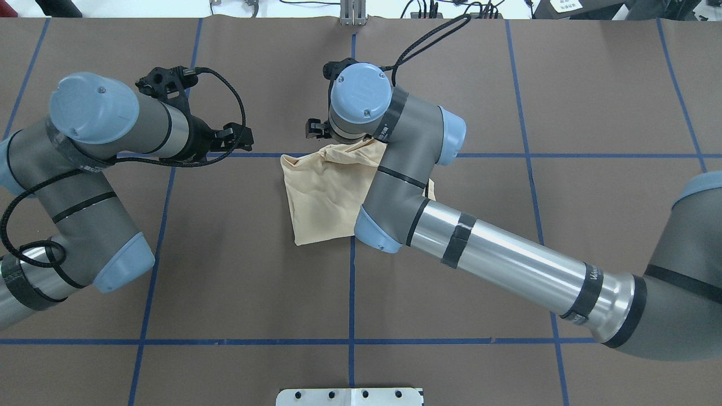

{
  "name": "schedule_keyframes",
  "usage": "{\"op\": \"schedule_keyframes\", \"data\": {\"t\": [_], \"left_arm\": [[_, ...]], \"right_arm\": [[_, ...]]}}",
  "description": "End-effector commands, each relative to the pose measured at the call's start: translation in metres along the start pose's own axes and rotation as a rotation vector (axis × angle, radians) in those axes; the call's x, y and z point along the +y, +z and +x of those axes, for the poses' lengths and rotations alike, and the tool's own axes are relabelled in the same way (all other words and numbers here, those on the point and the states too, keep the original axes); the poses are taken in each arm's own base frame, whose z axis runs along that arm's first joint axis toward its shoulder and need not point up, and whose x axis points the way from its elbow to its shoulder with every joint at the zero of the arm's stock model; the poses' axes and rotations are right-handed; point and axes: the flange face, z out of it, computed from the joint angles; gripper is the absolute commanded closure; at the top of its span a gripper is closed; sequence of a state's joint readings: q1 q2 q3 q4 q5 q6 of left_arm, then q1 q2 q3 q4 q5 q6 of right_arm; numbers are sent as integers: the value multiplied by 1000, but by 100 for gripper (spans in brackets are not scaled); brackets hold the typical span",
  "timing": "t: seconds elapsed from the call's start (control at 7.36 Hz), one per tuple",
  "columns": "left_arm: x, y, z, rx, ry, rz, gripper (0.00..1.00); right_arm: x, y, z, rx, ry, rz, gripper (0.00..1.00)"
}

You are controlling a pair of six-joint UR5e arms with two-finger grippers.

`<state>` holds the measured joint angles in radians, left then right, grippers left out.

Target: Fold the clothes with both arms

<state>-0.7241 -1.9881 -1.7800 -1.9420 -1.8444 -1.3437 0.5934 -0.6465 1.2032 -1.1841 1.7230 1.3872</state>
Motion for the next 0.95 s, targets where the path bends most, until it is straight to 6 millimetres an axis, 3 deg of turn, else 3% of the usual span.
{"op": "schedule_keyframes", "data": {"t": [0.0,0.27,0.41,0.82], "left_arm": [[0,1,-1,-2,-1,0,1],[0,3,0,-2,-1,-1,1],[0,3,-1,-2,-1,-1,1],[0,4,-1,-2,-1,-3,1]], "right_arm": [[3,-4,6,-3,265,-8,1],[5,-6,4,21,282,-11,1],[14,-10,3,29,277,-18,1],[41,5,6,76,265,-45,1]]}}
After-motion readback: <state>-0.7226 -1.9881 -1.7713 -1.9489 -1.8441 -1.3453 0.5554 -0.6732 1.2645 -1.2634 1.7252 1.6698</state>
